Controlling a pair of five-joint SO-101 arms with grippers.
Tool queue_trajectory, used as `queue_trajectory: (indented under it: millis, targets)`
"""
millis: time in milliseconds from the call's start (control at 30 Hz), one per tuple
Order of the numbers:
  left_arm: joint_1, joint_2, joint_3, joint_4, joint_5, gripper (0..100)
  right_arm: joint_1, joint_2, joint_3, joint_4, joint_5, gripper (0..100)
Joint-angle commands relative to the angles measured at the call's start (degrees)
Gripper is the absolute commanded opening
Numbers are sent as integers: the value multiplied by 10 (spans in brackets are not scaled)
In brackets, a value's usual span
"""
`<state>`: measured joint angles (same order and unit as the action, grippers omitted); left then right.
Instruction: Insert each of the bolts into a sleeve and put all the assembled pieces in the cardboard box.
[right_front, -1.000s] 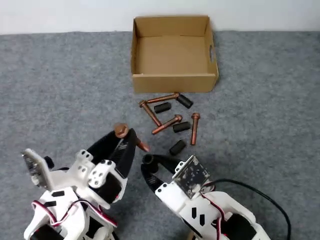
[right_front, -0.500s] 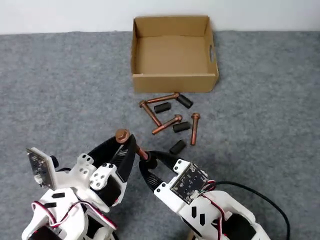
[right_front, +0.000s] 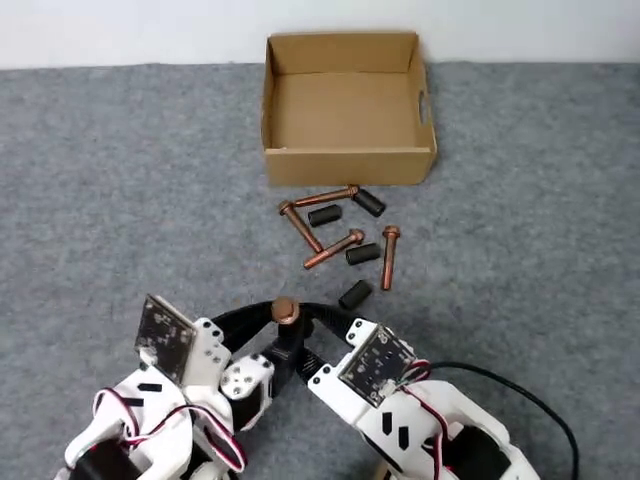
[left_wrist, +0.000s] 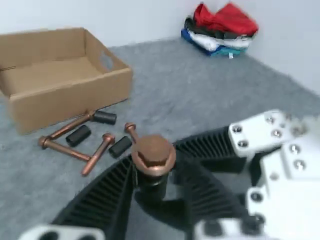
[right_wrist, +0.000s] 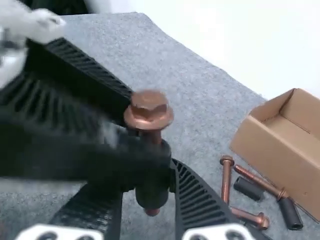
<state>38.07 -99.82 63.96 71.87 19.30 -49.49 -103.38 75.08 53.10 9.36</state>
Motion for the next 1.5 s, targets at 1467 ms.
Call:
queue_trajectory:
  millis: [1467]
  targets:
    - [-390, 3, 327, -158, -61, 5, 342, 819, -658, -147, -271, 9]
